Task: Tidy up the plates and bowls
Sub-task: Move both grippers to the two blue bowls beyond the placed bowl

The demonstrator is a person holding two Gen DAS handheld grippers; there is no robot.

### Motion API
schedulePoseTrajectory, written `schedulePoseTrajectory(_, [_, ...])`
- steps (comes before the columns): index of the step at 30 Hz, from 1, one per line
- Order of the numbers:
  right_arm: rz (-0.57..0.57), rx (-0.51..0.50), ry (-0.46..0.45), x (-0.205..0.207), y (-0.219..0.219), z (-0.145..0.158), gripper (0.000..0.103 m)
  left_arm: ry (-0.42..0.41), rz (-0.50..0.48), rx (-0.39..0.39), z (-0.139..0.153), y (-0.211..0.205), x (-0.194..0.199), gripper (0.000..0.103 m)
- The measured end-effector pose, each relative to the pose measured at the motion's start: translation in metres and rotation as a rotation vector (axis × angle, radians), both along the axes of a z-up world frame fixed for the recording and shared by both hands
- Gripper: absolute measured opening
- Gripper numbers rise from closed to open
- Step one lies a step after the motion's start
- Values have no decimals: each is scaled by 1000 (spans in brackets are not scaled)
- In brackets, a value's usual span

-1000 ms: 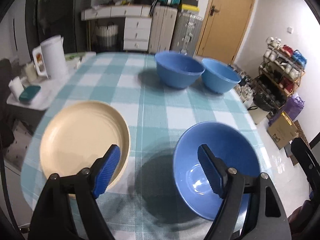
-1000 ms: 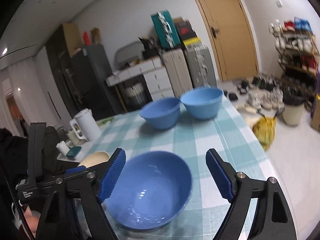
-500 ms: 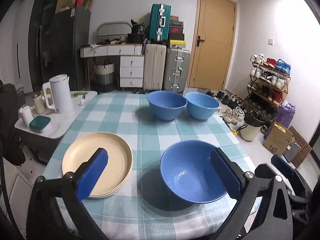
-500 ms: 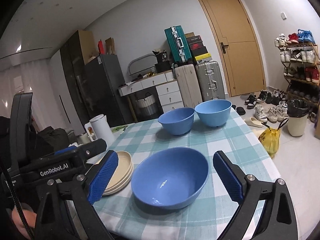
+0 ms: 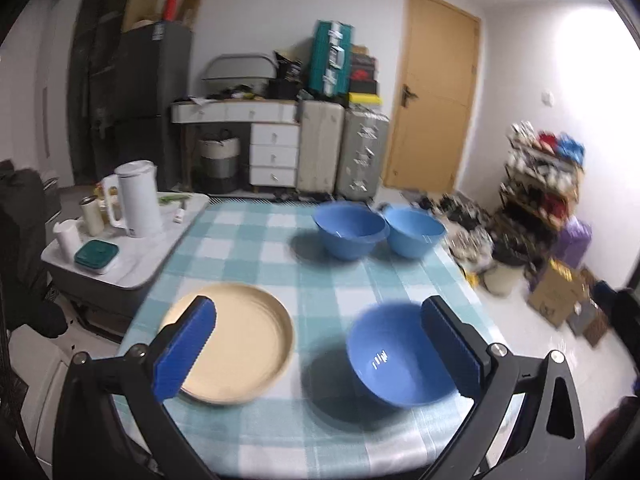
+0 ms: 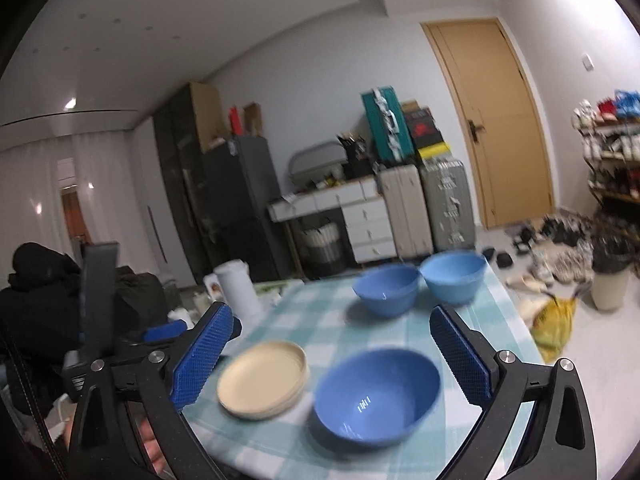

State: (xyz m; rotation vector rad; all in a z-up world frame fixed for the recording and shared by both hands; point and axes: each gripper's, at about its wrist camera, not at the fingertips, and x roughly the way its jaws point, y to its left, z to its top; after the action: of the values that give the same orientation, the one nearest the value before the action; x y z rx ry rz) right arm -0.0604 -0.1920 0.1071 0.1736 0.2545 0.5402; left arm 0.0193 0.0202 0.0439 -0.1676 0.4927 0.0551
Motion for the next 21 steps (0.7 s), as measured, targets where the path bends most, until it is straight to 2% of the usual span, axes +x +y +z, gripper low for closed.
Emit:
schedulePoseTrajectory(5, [91, 18, -33, 9, 7, 49, 102, -70, 61, -41, 29, 38, 12, 103])
schedulePoseTrajectory(7, [118, 7, -11, 27, 11, 66, 102, -110, 54, -25, 32, 48, 26, 103])
schedulePoseTrajectory(9, [131, 4, 50, 55, 16, 78, 102, -48, 110, 44, 32, 59, 63, 103])
schedulePoseTrajectory(10, [135, 8, 94, 73, 18, 82, 102, -28, 122, 49, 31, 63, 77, 103])
schedulePoseTrajectory(12, [117, 10, 154, 104, 19, 86, 102, 42, 91, -10, 26, 77, 114, 103])
schedulePoseTrajectory(15, [94, 18, 203, 143, 20, 87, 102, 215, 55, -121, 11, 91, 176, 103])
schedulePoseTrajectory(16, [105, 21, 211, 153, 21, 87, 102, 235, 42, -133, 6, 90, 188, 103])
schedulePoseTrajectory(19, [139, 19, 238, 183, 28, 86, 102, 335, 30, -79, -10, 80, 237, 103])
schedulePoseTrajectory(21, [199, 32, 318, 210, 35, 80, 102, 441, 11, -47, -28, 71, 269, 103])
